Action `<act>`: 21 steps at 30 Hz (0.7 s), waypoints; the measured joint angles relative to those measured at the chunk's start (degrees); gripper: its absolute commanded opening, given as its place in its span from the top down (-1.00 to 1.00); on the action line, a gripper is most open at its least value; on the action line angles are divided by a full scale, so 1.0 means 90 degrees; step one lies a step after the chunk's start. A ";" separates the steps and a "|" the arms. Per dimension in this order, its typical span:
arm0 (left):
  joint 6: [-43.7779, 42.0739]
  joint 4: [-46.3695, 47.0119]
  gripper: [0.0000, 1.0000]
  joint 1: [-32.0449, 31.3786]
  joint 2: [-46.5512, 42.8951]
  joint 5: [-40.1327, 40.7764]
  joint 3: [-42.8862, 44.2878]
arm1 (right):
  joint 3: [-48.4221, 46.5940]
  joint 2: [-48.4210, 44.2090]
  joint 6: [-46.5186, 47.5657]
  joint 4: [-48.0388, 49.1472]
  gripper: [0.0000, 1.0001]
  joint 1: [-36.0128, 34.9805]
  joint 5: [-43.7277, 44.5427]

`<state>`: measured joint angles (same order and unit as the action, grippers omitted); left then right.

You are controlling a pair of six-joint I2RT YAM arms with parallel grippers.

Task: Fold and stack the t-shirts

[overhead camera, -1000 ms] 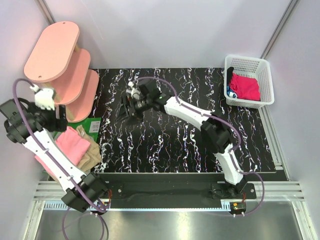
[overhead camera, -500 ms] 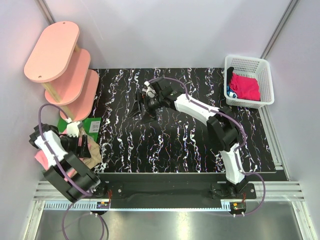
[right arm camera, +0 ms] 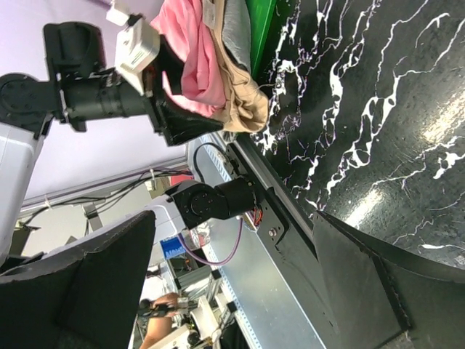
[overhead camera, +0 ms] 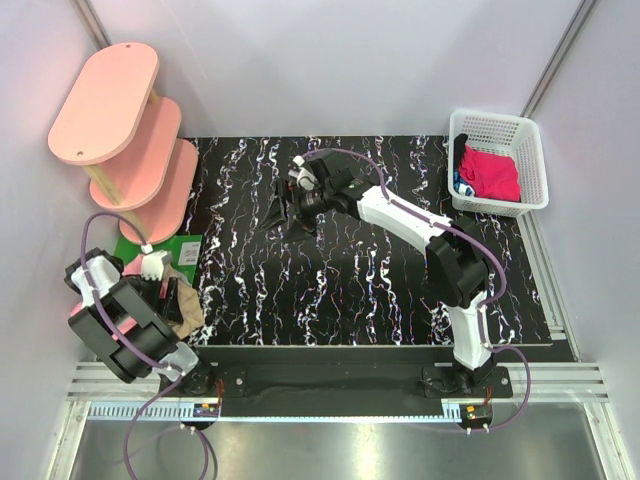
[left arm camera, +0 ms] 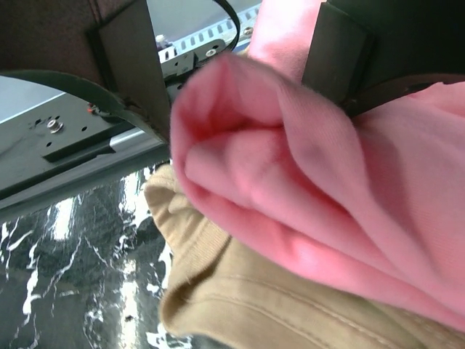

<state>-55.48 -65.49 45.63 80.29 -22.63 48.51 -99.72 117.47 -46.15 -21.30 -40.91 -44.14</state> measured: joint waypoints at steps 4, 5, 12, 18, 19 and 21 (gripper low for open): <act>-0.0413 -0.0493 -0.57 -0.0022 -0.0304 -0.0032 0.0199 | 0.0022 0.0000 -0.0002 -0.0002 -0.93 0.0024 0.0015; -0.0532 -0.0707 -0.57 -0.0029 -0.0367 -0.0061 0.0350 | 0.0022 0.0000 -0.0002 -0.0002 -0.93 0.0027 0.0015; -0.1052 -0.1110 -0.55 -0.0032 -0.0585 -0.0610 0.1829 | 0.0114 -0.0056 0.0000 0.0002 -0.94 0.0039 0.0029; -0.1013 -0.1207 -0.53 -0.0090 0.0010 -0.0872 0.1785 | 0.0253 -0.0134 0.0002 -0.0002 -0.96 0.0075 0.0107; -0.0974 -0.1183 -0.53 -0.0131 0.0182 -0.0869 0.1656 | 0.0257 -0.0141 0.0002 -0.0002 -0.97 0.0092 0.0119; -0.0913 -0.1156 -0.53 -0.0257 0.0384 -0.0848 0.1406 | 0.0277 -0.0155 0.0005 0.0000 -0.98 0.0129 0.0129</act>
<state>-63.70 -75.90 43.31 83.74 -30.26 61.17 -97.23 116.07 -46.11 -21.30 -39.75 -42.98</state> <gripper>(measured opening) 0.771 0.979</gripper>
